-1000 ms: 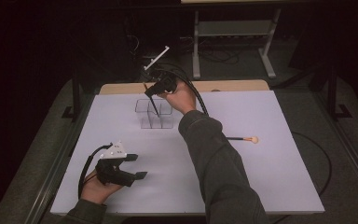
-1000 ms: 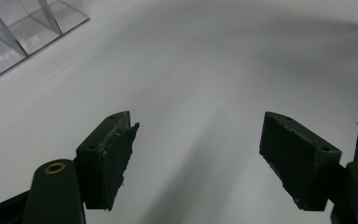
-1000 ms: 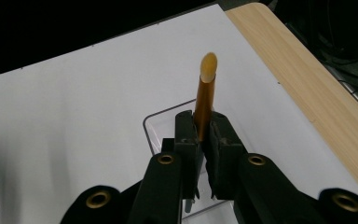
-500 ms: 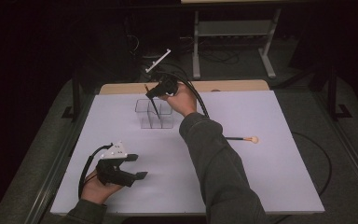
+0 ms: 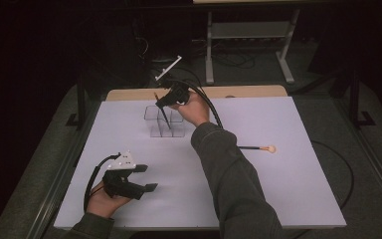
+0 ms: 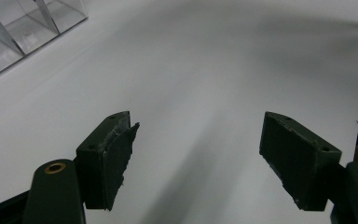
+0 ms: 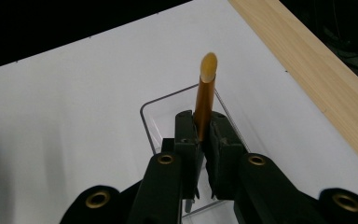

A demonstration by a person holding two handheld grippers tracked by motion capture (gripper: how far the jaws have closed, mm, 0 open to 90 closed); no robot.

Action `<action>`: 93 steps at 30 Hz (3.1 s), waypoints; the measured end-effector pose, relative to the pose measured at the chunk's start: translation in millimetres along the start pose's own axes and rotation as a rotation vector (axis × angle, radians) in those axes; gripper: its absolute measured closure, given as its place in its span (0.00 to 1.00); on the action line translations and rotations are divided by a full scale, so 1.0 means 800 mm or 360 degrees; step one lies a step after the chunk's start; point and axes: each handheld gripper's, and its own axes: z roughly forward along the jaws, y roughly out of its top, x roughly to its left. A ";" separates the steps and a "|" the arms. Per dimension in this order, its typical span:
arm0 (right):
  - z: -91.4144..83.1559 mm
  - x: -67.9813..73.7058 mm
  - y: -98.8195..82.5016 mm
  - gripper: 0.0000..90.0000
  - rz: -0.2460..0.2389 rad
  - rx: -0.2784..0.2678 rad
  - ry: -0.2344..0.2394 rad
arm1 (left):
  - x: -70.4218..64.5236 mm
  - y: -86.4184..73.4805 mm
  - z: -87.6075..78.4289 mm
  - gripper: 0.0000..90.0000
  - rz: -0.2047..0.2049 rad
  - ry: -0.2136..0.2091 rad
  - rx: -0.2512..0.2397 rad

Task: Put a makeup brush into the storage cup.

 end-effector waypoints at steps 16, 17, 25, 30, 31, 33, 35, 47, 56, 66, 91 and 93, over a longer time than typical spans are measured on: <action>0.007 -0.002 -0.009 0.91 0.0006 0.0003 -0.0004 | 0.001 0.000 0.000 0.28 0.0008 0.0003 0.0000; 0.008 -0.002 -0.009 0.91 0.0010 0.0001 -0.0004 | 0.001 0.000 -0.001 0.28 0.0014 0.0005 0.0001; 0.010 -0.001 -0.013 0.91 0.0019 0.0008 -0.0007 | 0.001 0.000 0.000 0.28 0.0011 0.0003 0.0001; 0.012 -0.001 -0.017 0.87 0.0010 0.0021 -0.0015 | 0.002 0.000 0.001 0.28 0.0015 0.0002 0.0000; 0.011 -0.001 -0.018 0.84 0.0023 0.0017 -0.0019 | 0.002 0.000 0.001 0.28 0.0015 0.0002 0.0000; 0.010 0.000 -0.019 0.83 0.0033 0.0009 -0.0011 | 0.002 0.000 0.001 0.28 0.0019 0.0002 0.0002; 0.007 0.000 -0.020 0.82 0.0029 0.0005 -0.0016 | 0.002 0.000 0.002 0.28 0.0025 0.0003 0.0005; -0.008 0.004 -0.031 0.78 0.0023 -0.0032 0.0002 | 0.001 0.000 0.002 0.28 0.0012 0.0002 0.0003; -0.020 0.008 -0.042 0.77 0.0029 -0.0061 0.0004 | 0.000 0.001 0.004 0.28 0.0008 -0.0003 0.0013; -0.035 0.010 -0.052 0.74 0.0036 -0.0090 0.0017 | 0.000 0.001 0.006 0.27 0.0008 -0.0001 0.0019; -0.073 0.007 -0.098 0.67 0.0116 -0.0155 0.0017 | 0.002 0.001 0.006 0.27 0.0016 0.0006 0.0023; -0.075 0.007 -0.102 0.66 0.0117 -0.0156 0.0018 | 0.002 0.001 0.006 0.27 0.0010 0.0006 0.0021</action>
